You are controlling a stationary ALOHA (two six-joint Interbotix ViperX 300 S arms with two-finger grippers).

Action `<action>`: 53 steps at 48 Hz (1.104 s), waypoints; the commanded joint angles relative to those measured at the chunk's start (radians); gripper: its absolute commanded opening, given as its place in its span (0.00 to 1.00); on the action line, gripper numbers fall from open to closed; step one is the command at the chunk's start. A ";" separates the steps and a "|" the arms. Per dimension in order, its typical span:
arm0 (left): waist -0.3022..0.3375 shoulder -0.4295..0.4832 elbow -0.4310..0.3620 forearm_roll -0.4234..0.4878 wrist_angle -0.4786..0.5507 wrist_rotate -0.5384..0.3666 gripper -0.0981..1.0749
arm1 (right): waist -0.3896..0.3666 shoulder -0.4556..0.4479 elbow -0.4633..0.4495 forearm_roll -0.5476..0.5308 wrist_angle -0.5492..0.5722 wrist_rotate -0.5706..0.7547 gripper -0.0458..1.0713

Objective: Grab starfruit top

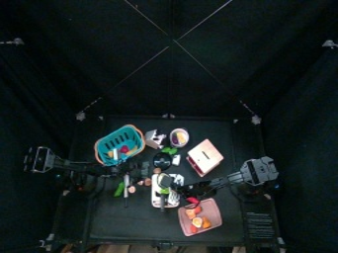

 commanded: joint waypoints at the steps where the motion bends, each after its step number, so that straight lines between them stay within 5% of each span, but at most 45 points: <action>1: 0.003 -0.002 -0.008 0.002 -0.003 0.002 0.87 | -0.023 -0.017 -0.023 0.003 -0.009 0.003 0.90; 53: 0.003 -0.002 -0.003 0.002 -0.003 0.002 0.87 | -0.034 0.014 0.006 0.037 -0.038 0.000 0.90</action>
